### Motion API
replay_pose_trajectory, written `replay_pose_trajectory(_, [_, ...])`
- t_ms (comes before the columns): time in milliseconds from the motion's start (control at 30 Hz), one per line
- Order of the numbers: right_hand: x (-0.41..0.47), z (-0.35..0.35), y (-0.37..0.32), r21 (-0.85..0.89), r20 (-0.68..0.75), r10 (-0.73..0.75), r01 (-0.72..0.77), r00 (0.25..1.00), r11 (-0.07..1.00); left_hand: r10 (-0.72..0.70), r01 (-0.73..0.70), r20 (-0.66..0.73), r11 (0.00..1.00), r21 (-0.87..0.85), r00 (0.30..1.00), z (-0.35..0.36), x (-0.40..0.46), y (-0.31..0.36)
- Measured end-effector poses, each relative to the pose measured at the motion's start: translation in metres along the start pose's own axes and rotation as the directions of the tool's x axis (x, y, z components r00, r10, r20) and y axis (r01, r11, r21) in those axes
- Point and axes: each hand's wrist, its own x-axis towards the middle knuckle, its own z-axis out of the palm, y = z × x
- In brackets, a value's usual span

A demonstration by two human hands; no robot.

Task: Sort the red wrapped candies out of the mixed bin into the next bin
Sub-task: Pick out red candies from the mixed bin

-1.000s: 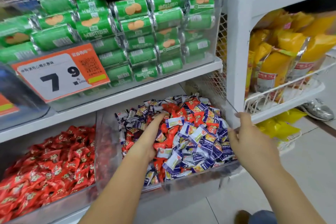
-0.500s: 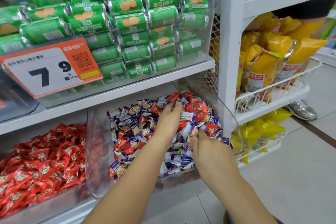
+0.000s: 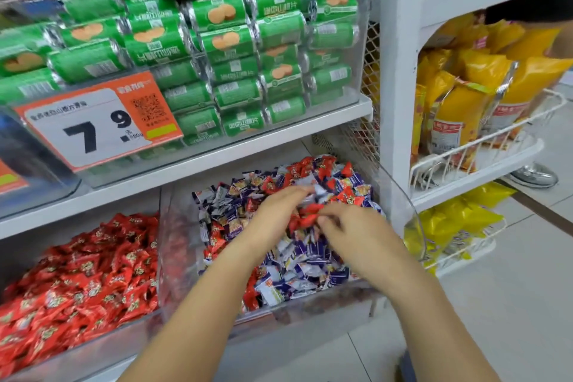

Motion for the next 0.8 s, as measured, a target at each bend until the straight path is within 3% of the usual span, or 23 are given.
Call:
replay_pose_trajectory(67, [-0.003, -0.017, 0.011, 0.061, -0.123, 0.079, -0.072, 0.989, 0.996, 0.057, -0.059, 0.045, 0.997, 0.044, 0.997, -0.003, -0.003, 0.0])
replay_pose_trajectory(167, [-0.005, -0.028, 0.024, 0.114, -0.258, 0.106, -0.079, 0.96, 0.99, 0.166, -0.161, -0.078, 0.985, 0.063, 0.983, -0.028, -0.014, -0.004])
replay_pose_trajectory(267, [-0.007, -0.032, 0.028, 0.137, -0.315, 0.12, -0.08, 0.942, 0.987, 0.202, -0.173, -0.193, 0.973, 0.156, 0.96, -0.052, -0.021, -0.011])
replay_pose_trajectory(333, [-0.007, -0.029, 0.03, 0.12, -0.281, 0.115, -0.084, 0.953, 0.989, 0.221, -0.158, -0.209, 0.947, 0.278, 0.953, -0.061, -0.026, -0.018])
replay_pose_trajectory(500, [-0.006, -0.012, 0.028, 0.038, 0.005, 0.05, -0.05, 0.999, 0.998, 0.297, -0.126, -0.175, 0.769, 0.626, 0.939, -0.058, -0.041, -0.017])
replay_pose_trajectory(633, [-0.006, -0.002, 0.022, -0.067, 0.192, 0.056, -0.044, 0.98, 0.997, 0.368, -0.264, -0.063, 0.767, 0.585, 0.928, -0.034, -0.047, -0.015])
replay_pose_trajectory(733, [-0.002, 0.002, 0.023, -0.122, 0.156, 0.039, -0.02, 0.987, 0.992, 0.418, -0.415, 0.146, 0.677, 0.608, 0.897, -0.001, -0.045, -0.02])
replay_pose_trajectory(800, [-0.001, 0.002, 0.026, -0.12, 0.134, 0.061, -0.045, 0.989, 0.992, 0.43, -0.437, 0.191, 0.601, 0.669, 0.882, 0.016, -0.039, -0.023])
